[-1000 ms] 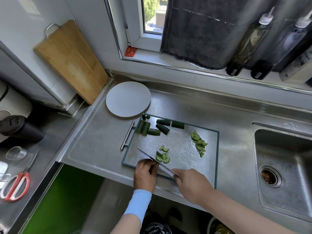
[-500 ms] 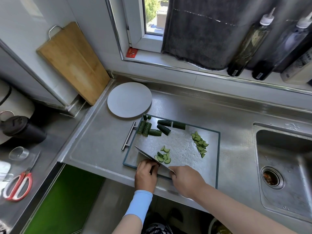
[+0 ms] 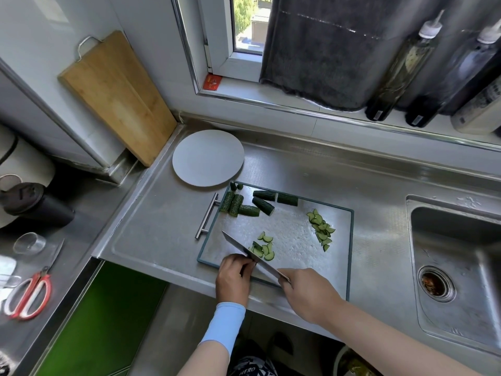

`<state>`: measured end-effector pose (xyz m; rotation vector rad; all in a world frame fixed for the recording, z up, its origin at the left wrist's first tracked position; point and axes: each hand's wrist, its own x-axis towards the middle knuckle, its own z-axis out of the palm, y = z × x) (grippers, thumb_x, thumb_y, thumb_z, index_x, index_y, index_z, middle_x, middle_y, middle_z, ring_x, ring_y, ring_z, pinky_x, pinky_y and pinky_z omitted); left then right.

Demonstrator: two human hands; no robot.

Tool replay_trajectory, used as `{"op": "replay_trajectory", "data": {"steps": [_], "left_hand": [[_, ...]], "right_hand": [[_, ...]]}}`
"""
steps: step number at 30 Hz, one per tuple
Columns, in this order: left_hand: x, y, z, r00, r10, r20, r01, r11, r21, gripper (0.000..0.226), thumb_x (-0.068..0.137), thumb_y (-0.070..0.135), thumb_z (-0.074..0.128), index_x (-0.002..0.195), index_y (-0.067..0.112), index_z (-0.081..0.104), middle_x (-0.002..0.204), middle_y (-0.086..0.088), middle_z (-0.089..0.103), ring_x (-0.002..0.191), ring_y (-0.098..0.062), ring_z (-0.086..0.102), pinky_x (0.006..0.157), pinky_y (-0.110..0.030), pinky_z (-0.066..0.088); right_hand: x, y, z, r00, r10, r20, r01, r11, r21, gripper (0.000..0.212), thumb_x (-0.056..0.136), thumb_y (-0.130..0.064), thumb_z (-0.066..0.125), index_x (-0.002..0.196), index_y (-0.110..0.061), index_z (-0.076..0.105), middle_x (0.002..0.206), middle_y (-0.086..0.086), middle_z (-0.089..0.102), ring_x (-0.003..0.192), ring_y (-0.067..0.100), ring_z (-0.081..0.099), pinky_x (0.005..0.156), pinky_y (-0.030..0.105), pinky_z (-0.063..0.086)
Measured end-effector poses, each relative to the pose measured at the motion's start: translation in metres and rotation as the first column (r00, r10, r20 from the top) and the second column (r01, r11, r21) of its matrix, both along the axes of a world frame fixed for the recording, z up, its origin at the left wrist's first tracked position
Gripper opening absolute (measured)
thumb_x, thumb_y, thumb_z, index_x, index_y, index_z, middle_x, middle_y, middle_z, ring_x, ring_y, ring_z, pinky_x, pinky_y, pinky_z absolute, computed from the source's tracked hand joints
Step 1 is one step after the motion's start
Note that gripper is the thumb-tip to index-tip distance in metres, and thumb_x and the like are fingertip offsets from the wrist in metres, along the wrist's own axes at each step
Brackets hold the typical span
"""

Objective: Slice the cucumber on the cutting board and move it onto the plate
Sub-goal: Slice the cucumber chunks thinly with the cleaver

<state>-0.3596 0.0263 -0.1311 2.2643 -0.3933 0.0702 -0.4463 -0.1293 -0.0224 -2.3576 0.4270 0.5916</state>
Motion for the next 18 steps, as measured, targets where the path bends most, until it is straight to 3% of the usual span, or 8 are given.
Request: {"op": "replay_trajectory", "data": {"steps": [8, 18], "left_hand": [[0.001, 0.0, 0.001, 1.0, -0.005, -0.008, 0.005, 1.0, -0.018, 0.015, 0.072, 0.001, 0.08, 0.08, 0.013, 0.074, 0.083, 0.002, 0.064, 0.082, -0.013, 0.057, 0.082, -0.006, 0.036], [0.001, 0.001, 0.001, 1.0, 0.0, -0.013, 0.0, 1.0, -0.017, 0.014, 0.073, 0.003, 0.08, 0.08, 0.013, 0.074, 0.083, 0.003, 0.064, 0.082, -0.014, 0.057, 0.079, -0.013, 0.041]], "right_hand": [[-0.001, 0.002, 0.002, 1.0, -0.009, -0.02, 0.009, 1.0, 0.0, 0.038, 0.102, -0.026, 0.038, 0.064, -0.027, 0.037, 0.059, -0.003, 0.045, 0.054, 0.014, 0.039, 0.054, 0.029, 0.031], [0.008, 0.006, 0.006, 0.999, -0.001, -0.045, -0.001, 1.0, -0.027, 0.039, 0.102, -0.024, 0.038, 0.063, -0.027, 0.035, 0.058, -0.005, 0.043, 0.053, 0.013, 0.036, 0.051, 0.027, 0.028]]}}
